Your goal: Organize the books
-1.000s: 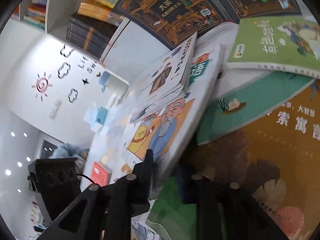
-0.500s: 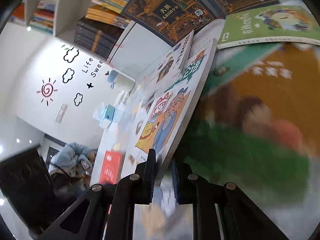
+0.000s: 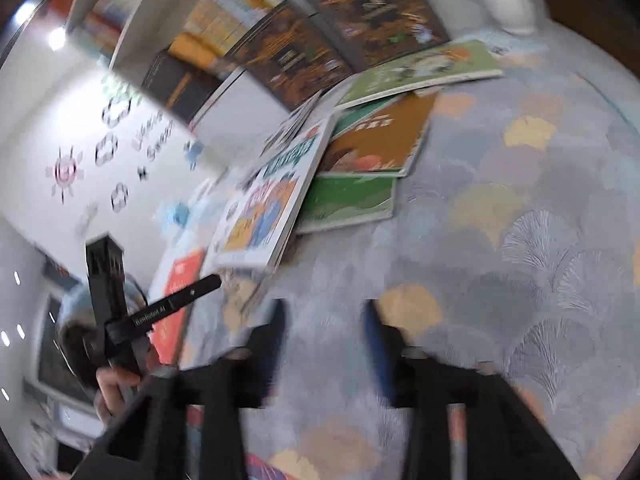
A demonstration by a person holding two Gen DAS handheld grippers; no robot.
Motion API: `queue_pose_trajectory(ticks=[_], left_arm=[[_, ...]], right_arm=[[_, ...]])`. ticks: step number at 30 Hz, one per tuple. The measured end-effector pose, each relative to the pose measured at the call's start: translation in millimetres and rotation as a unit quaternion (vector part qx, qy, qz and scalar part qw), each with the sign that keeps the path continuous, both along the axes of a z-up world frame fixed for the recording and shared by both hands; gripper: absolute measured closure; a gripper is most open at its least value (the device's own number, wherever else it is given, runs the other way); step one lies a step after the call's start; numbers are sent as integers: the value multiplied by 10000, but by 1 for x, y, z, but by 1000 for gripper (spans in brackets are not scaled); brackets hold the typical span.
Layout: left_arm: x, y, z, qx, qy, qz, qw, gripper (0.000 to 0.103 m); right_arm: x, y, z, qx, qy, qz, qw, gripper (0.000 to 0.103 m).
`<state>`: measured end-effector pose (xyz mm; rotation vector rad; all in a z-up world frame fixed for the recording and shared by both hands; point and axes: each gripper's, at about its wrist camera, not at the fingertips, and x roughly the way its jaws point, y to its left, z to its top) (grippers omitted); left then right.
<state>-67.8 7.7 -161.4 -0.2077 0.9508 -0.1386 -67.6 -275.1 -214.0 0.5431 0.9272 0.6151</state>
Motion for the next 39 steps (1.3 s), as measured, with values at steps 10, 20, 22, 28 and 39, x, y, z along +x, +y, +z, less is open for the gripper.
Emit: queue_pose_trajectory(ticks=[10,20,22,28,39], left_arm=[[53,10,-7,394,-113,345,9986,71],[52,-19,-8,666,-278,-114,9973,70],[53,-18,-8,568,-262,-146,9979,70],[51,-5,-9,48,-214,-201,9996,70],[52,-14,-8,418,-228,-293,9984,70]], right_arm=[[76,59,22,-586,-687,-156,9958,45],[92,94,-12,-640,-692,324,9950,44],[93,94,-12,-640,-656,319,9953,44],[94,97,-10,-230,-42,232,9995,44],[84,122,-4,-1007,-269,38,9946,45]])
